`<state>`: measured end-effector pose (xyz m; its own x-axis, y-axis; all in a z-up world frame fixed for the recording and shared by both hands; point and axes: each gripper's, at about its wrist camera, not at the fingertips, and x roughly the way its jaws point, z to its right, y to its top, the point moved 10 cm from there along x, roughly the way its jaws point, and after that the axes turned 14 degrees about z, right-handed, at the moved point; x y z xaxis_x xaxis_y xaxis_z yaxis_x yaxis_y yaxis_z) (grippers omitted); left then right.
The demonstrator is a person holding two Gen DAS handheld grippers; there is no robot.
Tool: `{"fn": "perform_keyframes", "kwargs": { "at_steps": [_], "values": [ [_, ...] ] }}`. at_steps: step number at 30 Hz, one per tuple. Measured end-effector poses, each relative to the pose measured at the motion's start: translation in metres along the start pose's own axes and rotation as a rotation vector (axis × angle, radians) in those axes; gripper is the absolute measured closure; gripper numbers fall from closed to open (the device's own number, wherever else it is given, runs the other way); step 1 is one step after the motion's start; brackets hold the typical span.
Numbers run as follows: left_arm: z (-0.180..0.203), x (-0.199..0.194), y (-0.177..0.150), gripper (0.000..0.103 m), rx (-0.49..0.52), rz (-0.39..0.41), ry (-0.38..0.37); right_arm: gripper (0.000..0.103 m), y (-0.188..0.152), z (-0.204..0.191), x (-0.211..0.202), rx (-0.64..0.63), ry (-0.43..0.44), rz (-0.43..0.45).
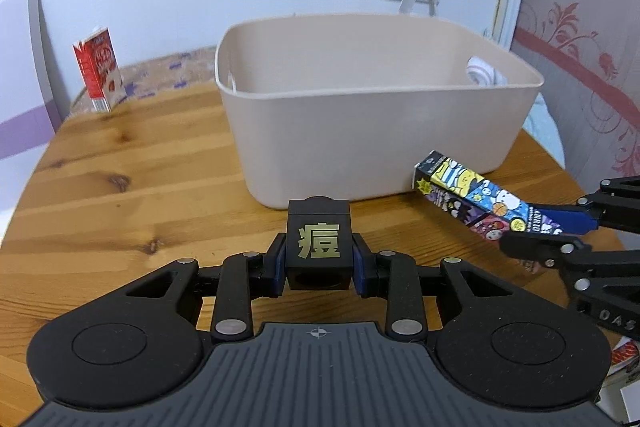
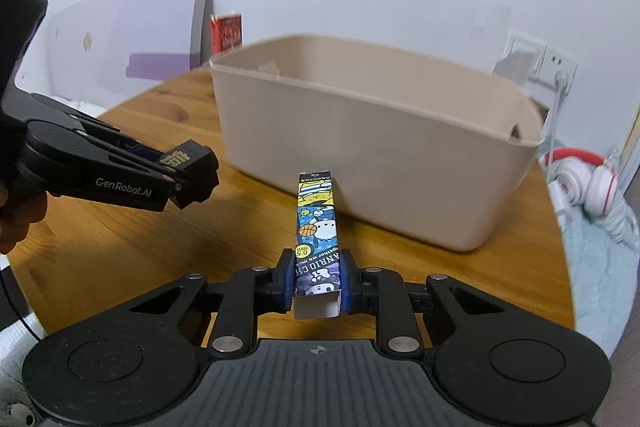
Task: Organize objects
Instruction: 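Grasp the black cube box with the left tool while the right tool grasps the cartoon box, then lift both boxes over the basket and open both tools to drop them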
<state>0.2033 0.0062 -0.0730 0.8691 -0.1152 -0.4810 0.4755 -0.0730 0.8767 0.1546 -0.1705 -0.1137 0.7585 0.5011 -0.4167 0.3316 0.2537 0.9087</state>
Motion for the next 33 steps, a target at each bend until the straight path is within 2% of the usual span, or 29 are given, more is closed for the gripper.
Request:
{"fn": "perform_keyframes", "kwargs": {
  "at_steps": [12,16,20,25,33],
  "values": [
    [0.014,-0.035,0.049,0.071,0.035,0.117,-0.020,0.082,0.055,0.014,-0.047,0.013,-0.021,0.139],
    [0.017,-0.033,0.072,0.071,0.045,0.154,-0.021,0.082,0.077,0.032,-0.052,0.023,-0.064,0.190],
    [0.021,-0.018,0.090,0.071,0.037,0.158,-0.026,0.082,0.095,0.049,-0.043,0.032,-0.104,0.212],
    [0.024,0.013,0.110,0.071,0.050,0.155,-0.007,0.082,0.110,0.082,-0.020,0.111,-0.141,0.222],
    [0.017,0.069,0.107,0.071,0.059,0.091,0.032,0.082,0.109,0.107,0.029,0.129,-0.201,0.171]
  ]
}}
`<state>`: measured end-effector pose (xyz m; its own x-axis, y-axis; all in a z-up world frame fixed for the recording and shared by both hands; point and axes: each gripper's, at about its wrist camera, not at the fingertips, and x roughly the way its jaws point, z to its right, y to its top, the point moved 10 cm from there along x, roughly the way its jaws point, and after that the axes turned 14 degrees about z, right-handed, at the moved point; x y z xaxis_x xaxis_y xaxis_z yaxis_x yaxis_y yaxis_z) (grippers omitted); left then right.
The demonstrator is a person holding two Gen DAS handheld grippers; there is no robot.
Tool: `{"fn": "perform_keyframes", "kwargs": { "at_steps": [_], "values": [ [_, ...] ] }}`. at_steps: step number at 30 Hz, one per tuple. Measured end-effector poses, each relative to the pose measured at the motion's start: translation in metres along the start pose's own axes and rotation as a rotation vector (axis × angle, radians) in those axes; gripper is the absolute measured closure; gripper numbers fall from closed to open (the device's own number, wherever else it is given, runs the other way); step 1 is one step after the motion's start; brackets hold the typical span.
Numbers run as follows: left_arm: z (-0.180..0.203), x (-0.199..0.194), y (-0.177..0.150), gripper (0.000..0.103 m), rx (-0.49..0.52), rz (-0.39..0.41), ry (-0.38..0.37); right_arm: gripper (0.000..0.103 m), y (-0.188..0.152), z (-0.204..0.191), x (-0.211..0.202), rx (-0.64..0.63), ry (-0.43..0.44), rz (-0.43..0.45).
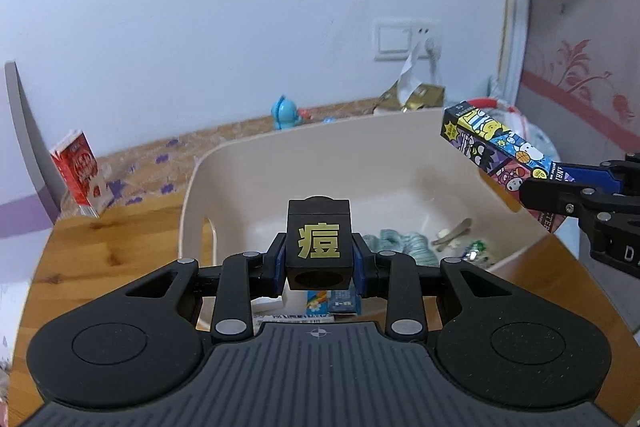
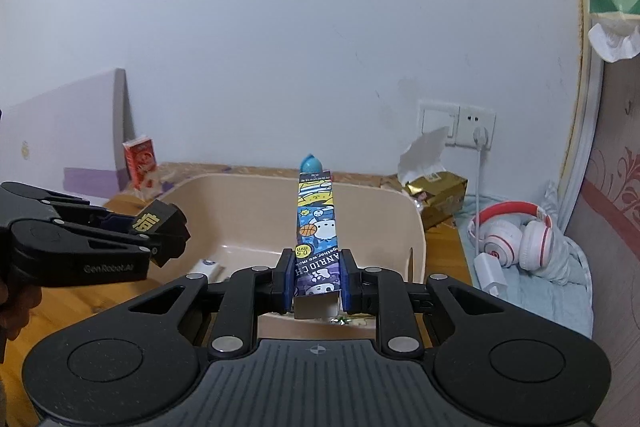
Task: Organize objects
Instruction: 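Lift both boxes over the basket and open both tools to drop them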
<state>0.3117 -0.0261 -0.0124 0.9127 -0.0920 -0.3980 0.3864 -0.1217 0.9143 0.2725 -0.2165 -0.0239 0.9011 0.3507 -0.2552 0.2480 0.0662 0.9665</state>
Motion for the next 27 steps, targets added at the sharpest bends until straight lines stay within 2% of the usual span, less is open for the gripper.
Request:
{"fn": "perform_keyframes", "kwargs": {
  "at_steps": [9,11,13,14,15,16,17,18,23,25,27],
  "values": [
    [-0.003,0.053,-0.025,0.071,-0.047,-0.151,0.002,0.082,-0.025,-0.002,0.043,-0.034,-0.043,-0.096],
    [-0.003,0.061,-0.034,0.071,-0.034,-0.188,0.000,0.082,-0.032,0.001,0.050,-0.010,-0.039,-0.119],
    [-0.005,0.064,-0.038,0.068,-0.063,-0.203,0.005,0.080,-0.039,0.005,0.057,0.021,-0.034,-0.149],
    [-0.007,0.064,-0.038,0.061,-0.074,-0.211,0.011,0.071,-0.043,0.008,0.058,0.031,-0.044,-0.159],
    [-0.009,0.064,-0.038,0.054,-0.084,-0.216,0.020,0.069,-0.043,0.007,0.058,0.024,-0.041,-0.156],
    [-0.010,0.063,-0.037,0.041,-0.094,-0.210,0.026,0.057,-0.043,0.004,0.058,-0.001,-0.035,-0.159],
    [-0.011,0.061,-0.034,0.039,-0.097,-0.195,0.018,0.034,-0.043,0.003,0.057,-0.023,-0.045,-0.155],
    [-0.011,0.060,-0.033,0.038,-0.099,-0.187,0.016,0.026,-0.041,0.001,0.054,-0.042,-0.057,-0.136],
    [-0.007,0.050,-0.024,0.028,-0.097,-0.161,0.013,0.014,-0.035,-0.002,0.046,-0.068,-0.071,-0.114],
    [-0.007,0.045,-0.019,0.019,-0.095,-0.146,0.029,0.012,-0.032,-0.001,0.044,-0.063,-0.073,-0.113],
    [-0.008,0.040,-0.016,0.018,-0.092,-0.129,0.033,0.011,-0.029,0.000,0.041,-0.059,-0.079,-0.112]
  ]
}}
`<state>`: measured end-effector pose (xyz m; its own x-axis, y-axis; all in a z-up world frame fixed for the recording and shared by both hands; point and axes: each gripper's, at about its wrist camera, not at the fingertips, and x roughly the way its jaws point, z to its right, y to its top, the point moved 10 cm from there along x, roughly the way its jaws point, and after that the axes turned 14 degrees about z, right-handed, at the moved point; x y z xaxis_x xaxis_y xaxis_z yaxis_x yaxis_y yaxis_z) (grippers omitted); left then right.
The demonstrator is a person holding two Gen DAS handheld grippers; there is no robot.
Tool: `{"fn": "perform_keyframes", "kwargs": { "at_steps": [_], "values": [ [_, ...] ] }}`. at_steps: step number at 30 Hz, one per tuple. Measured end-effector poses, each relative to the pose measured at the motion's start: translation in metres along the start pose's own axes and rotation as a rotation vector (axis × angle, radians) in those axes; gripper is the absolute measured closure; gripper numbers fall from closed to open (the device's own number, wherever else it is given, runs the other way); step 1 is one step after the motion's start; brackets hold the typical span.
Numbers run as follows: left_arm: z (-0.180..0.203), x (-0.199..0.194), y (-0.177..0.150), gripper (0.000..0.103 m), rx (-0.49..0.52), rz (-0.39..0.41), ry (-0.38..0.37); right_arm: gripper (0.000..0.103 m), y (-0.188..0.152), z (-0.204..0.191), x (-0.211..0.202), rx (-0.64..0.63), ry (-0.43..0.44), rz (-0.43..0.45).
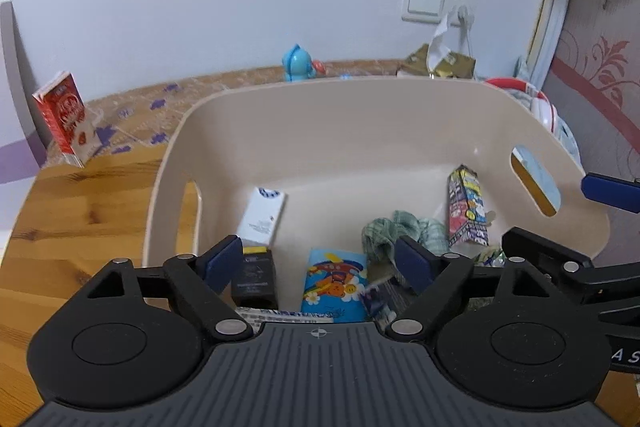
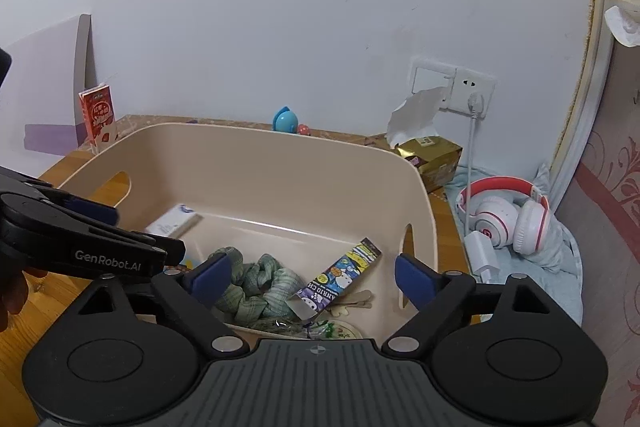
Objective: Organize objects
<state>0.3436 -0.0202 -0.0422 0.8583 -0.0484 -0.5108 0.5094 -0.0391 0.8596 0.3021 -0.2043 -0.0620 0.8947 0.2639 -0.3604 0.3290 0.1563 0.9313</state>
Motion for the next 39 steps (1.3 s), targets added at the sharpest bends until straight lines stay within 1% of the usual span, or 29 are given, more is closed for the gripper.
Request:
{"fn": "perform_keyframes", "kwargs": {
  "at_steps": [7,11,16,21,26,30,35,39],
  "values": [
    [-0.004,-0.023,0.005,0.018,-0.041,0.012,-0.013,0.003,0.009,0.005,-0.014,0.023,-0.011,0.021],
    [-0.007,-0.041,0.005,0.018,-0.019,0.037,-0.006,0.000,0.012,0.004,-0.025,0.033,-0.019,0.031],
    [-0.016,-0.061,-0.001,0.018,-0.046,0.041,-0.003,0.000,0.012,0.002,-0.041,0.042,-0.023,0.024],
    [-0.018,-0.082,-0.008,0.018,-0.007,0.066,-0.006,0.000,0.010,-0.003,-0.057,0.056,-0.022,0.023],
    [-0.017,-0.105,-0.012,0.018,-0.019,0.087,-0.014,0.000,0.010,-0.012,-0.076,0.054,-0.017,0.035],
    [-0.015,-0.124,-0.013,0.018,0.000,0.114,0.000,0.000,0.010,-0.018,-0.092,0.067,-0.009,0.042],
    [-0.011,-0.152,-0.016,0.018,0.011,0.142,-0.009,0.000,0.010,-0.022,-0.114,0.088,-0.015,0.048],
    [-0.010,-0.171,-0.022,0.018,0.002,0.144,-0.020,0.000,0.009,-0.025,-0.130,0.083,-0.029,0.059]
  ]
}}
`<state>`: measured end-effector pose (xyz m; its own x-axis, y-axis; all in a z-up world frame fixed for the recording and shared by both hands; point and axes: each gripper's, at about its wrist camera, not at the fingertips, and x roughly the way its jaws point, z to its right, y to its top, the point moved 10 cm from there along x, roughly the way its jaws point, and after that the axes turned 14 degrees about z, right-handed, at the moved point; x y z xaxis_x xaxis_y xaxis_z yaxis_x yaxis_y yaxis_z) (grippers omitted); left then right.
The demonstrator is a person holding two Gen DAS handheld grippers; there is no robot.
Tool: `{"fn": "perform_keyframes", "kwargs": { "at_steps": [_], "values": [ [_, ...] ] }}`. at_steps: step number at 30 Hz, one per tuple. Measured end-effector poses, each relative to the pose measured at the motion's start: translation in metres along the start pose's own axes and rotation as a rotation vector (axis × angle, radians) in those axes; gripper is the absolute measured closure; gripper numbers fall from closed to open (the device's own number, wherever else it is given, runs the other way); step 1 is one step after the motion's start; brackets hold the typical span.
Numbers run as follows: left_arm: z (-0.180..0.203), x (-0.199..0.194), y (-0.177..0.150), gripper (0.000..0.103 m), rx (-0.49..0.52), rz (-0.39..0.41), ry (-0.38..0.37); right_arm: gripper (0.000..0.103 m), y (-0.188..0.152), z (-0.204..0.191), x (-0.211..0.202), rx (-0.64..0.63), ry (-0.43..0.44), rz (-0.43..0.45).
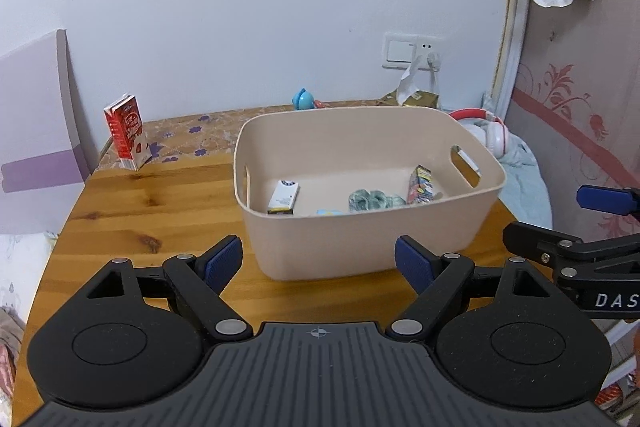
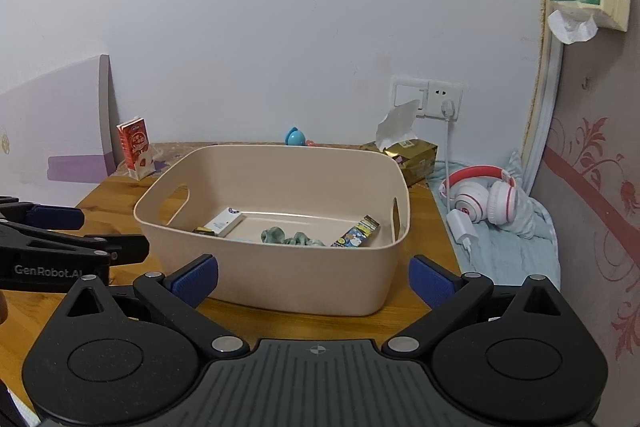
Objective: Organize objects
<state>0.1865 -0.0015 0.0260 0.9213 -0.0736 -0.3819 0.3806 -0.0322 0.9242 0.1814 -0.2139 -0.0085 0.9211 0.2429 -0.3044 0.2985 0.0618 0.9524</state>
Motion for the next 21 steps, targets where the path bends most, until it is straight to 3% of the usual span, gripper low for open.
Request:
{"fn": "perform_keyframes", "kwargs": {
  "at_steps": [21],
  "values": [
    [0.004,-0.090,-0.042,0.016,-0.001,0.013,-0.016,0.000,-0.044,-0.011,-0.080,0.046,-0.033,-0.015]
  ]
}}
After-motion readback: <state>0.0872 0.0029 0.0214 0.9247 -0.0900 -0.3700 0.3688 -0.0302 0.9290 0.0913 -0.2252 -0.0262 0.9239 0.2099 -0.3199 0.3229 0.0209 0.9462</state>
